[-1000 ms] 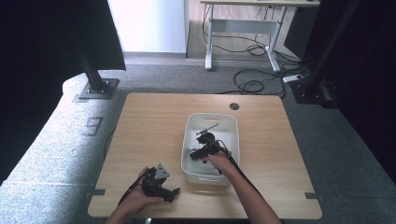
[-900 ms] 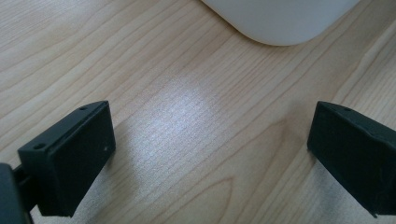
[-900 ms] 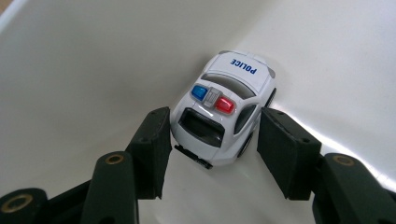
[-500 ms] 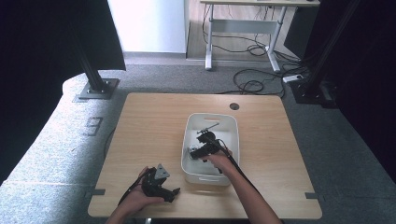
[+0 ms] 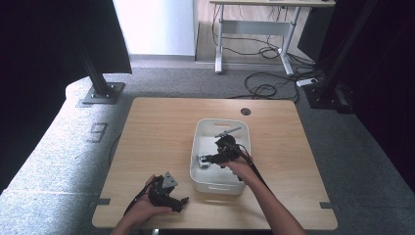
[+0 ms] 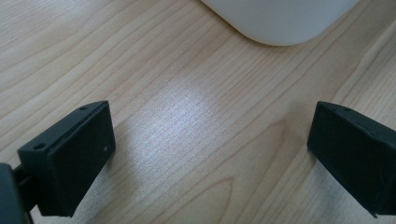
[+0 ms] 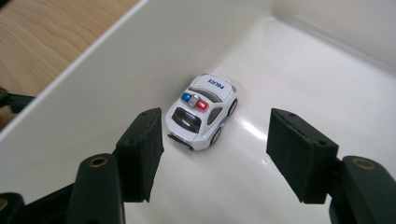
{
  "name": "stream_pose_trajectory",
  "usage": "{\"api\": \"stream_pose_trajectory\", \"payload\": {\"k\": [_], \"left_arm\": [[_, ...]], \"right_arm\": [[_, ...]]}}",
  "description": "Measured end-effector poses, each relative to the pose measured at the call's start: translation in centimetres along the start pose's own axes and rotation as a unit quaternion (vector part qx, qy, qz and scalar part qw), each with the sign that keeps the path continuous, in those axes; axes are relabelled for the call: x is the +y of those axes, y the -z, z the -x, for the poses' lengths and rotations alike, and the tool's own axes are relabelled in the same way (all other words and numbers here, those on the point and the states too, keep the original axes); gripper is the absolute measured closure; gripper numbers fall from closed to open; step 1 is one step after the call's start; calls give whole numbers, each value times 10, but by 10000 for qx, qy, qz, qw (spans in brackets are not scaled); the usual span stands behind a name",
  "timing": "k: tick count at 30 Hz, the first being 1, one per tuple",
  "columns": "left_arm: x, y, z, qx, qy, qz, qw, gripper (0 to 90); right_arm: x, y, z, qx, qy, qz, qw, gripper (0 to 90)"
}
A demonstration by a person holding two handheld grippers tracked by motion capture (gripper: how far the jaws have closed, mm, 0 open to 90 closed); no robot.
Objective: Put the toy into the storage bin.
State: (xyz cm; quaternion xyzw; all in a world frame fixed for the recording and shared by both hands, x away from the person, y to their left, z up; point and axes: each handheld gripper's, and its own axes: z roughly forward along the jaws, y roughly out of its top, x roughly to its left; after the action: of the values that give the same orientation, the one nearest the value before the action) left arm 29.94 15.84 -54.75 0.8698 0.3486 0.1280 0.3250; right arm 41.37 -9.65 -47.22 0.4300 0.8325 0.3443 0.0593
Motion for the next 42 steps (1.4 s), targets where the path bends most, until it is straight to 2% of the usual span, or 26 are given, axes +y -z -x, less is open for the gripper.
{"api": "stream_pose_trajectory", "payload": {"k": [4, 5, 9, 12, 13, 20, 21, 23, 26, 30, 36, 39, 42], "left_arm": [[0, 0, 0, 5, -4, -7, 10000, 13], [0, 0, 0, 5, -4, -7, 10000, 13], [0, 0, 0, 13, 6, -2, 10000, 13], [0, 0, 0, 17, 12, 4, 10000, 13], [0, 0, 0, 19, 16, 4, 10000, 13], [0, 0, 0, 20, 21, -1, 10000, 12], [0, 0, 0, 15, 17, 1, 10000, 12], [0, 0, 0, 18, 19, -1, 10000, 13], [0, 0, 0, 22, 22, -3, 10000, 13], [0, 0, 0, 22, 23, -2, 10000, 13], [0, 0, 0, 18, 19, 1, 10000, 12], [0, 0, 0, 13, 23, 0, 10000, 12], [0, 0, 0, 16, 21, 0, 10000, 12]], "right_arm": [[-5, 23, 3, 44, -13, 325, 9995, 362], [-5, 23, 3, 44, -13, 325, 9995, 362], [-13, 47, 6, 103, 69, 588, 9982, 364], [-17, 54, 7, 94, 120, 660, 9977, 364], [-22, 60, 8, 28, 196, 771, 9968, 364], [-38, 76, 16, -10, 202, 998, 9948, 359], [-44, 82, 19, -62, 287, 1093, 9936, 356], [-49, 88, 22, -47, 307, 1191, 9924, 355], [-54, 93, 25, -19, 314, 1275, 9913, 355], [-65, 101, 32, -103, 303, 1371, 9900, 355], [-81, 109, 43, -174, 174, 1551, 9876, 352], [-92, 115, 48, -340, 101, 1663, 9854, 352], [-98, 118, 51, -374, 73, 1664, 9853, 352]]}}
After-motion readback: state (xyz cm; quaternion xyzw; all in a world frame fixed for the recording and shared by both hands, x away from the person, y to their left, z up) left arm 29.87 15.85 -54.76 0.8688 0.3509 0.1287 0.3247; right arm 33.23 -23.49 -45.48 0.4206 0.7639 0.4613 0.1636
